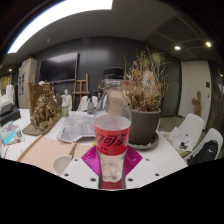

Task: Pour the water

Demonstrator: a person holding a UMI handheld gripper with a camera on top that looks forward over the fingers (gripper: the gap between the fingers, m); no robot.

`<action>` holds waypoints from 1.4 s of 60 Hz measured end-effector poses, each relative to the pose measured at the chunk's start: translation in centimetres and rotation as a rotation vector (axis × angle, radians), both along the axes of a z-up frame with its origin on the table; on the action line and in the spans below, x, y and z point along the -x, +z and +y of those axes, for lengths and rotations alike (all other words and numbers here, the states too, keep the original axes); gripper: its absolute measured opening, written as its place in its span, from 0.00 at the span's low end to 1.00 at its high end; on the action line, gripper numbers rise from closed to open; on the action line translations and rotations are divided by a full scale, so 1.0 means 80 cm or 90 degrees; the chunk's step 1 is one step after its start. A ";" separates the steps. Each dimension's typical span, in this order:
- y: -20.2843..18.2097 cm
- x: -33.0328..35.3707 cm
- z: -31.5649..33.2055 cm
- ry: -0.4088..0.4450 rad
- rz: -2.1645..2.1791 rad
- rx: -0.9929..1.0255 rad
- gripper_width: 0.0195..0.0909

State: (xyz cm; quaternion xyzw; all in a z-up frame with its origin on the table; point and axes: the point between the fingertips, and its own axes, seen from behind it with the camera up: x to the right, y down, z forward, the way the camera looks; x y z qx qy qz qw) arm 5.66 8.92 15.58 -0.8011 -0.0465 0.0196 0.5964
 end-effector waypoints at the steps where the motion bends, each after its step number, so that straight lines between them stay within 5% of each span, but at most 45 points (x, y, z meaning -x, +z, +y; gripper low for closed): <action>1: -0.008 -0.001 0.001 0.004 -0.001 0.004 0.08; 17: -0.107 0.006 0.004 0.058 0.017 0.048 0.08; 22: -0.105 0.002 0.003 0.059 0.017 0.026 0.14; 32: -0.105 0.004 -0.004 0.056 -0.004 0.032 0.44; 38: -0.108 0.004 -0.020 0.054 0.001 0.080 0.95; 41: -0.097 0.004 -0.034 0.049 0.003 0.084 0.90; 69: 0.057 0.050 -0.314 -0.060 -0.059 0.122 0.93; 84: 0.077 0.095 -0.419 -0.072 -0.044 0.137 0.93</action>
